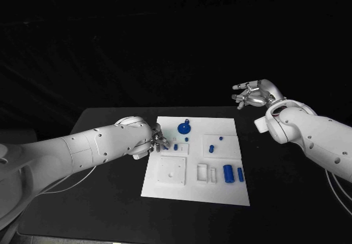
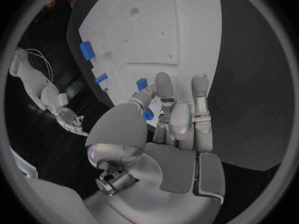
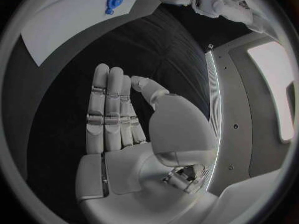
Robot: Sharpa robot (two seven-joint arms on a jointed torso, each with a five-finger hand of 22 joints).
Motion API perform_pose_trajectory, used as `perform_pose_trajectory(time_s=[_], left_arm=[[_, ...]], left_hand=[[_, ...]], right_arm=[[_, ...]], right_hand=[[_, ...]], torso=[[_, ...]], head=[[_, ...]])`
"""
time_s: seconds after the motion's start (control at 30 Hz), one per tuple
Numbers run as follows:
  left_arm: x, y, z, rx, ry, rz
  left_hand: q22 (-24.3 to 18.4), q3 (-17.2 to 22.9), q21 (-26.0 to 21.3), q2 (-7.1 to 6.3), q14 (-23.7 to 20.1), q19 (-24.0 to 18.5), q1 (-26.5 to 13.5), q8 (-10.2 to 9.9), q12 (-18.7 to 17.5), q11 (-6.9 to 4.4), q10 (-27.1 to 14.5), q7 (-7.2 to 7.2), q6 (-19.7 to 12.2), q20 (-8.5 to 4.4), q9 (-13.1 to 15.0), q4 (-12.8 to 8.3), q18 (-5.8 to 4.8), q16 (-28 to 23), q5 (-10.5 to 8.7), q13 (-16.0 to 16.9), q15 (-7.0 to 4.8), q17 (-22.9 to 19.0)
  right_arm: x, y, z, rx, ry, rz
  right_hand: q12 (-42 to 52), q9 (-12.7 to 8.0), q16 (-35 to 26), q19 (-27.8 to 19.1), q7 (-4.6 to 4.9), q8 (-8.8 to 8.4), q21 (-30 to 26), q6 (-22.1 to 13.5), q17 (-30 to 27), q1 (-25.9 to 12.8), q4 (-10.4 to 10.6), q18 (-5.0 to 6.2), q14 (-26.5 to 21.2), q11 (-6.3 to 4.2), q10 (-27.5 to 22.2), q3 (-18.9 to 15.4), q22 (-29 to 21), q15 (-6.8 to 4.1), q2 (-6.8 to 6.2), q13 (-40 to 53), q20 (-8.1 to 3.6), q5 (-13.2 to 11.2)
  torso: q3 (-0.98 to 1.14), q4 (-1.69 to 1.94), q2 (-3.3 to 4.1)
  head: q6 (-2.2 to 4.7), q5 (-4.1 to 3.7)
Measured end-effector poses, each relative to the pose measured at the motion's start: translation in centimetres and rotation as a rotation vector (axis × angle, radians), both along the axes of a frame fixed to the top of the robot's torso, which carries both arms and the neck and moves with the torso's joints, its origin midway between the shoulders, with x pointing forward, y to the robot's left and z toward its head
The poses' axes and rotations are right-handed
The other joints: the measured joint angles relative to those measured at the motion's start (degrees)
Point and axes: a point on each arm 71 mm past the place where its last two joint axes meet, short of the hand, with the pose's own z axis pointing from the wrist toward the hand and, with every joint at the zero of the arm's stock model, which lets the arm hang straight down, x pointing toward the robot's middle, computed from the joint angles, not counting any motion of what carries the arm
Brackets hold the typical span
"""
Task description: Assemble the parts on the task board
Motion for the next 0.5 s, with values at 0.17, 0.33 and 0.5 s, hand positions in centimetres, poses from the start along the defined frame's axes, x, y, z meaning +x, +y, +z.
perform_pose_trajectory(time_s=[0.17, 0.33, 0.5], left_arm=[[-0.01, -0.06, -0.01, 0.003, 0.0, -0.005], [-0.02, -0.08, 0.0, 0.006, 0.001, -0.009], [-0.01, -0.11, 0.02, 0.007, 0.001, -0.011]], left_hand=[[0.0, 0.43, 0.0, -0.08, 0.01, 0.0, -0.43, 0.22, 0.22, 0.01, 0.01, 0.0, 0.0, 0.0, 0.28, 0.38, 0.0, 0.0, 0.39, 0.08, 0.02, 0.14], [-0.01, 0.94, 0.21, -0.11, 0.02, 0.0, -1.14, 0.24, 0.22, 0.01, 0.01, 0.0, 0.0, 0.0, 0.38, 0.02, 0.0, 0.0, 0.42, 0.08, 0.03, 0.02], [-0.01, 0.75, 0.2, -0.8, 0.08, 0.0, -1.98, 0.32, 0.22, 0.01, 0.01, 0.0, 0.02, 0.0, 0.45, 0.54, 0.0, 0.0, -0.41, 0.05, 0.1, -0.19]], right_arm=[[0.01, 0.07, -0.01, 0.0, 0.0, 0.001], [0.03, 0.22, -0.03, 0.002, 0.001, 0.003], [0.05, 0.27, -0.04, 0.002, 0.001, 0.004]], right_hand=[[0.0, 0.0, 0.0, 0.0, 0.02, 0.0, 0.0, 0.02, 0.0, 0.0, 0.0, 0.0, 0.0, 0.0, 0.0, 0.0, 0.0, 0.0, 0.0, 0.0, 0.0, 0.0], [0.0, 0.0, 0.0, 0.0, 0.04, 0.0, 0.0, 0.04, 0.0, 0.0, 0.0, 0.0, 0.0, 0.0, 0.0, 0.0, 0.0, 0.0, 0.0, 0.0, 0.0, 0.0], [0.0, -0.01, 0.0, 0.0, 0.07, 0.0, 0.0, 0.07, 0.0, 0.0, 0.0, 0.0, 0.0, 0.01, 0.01, 0.0, -0.03, 0.0, 0.0, 0.0, 0.0, 0.0]], torso=[[0.03, 0.0, -0.02], [0.03, 0.01, -0.02], [0.03, 0.02, -0.02]], head=[[0.0, -0.01], [0.05, -0.03], [0.13, -0.08]])
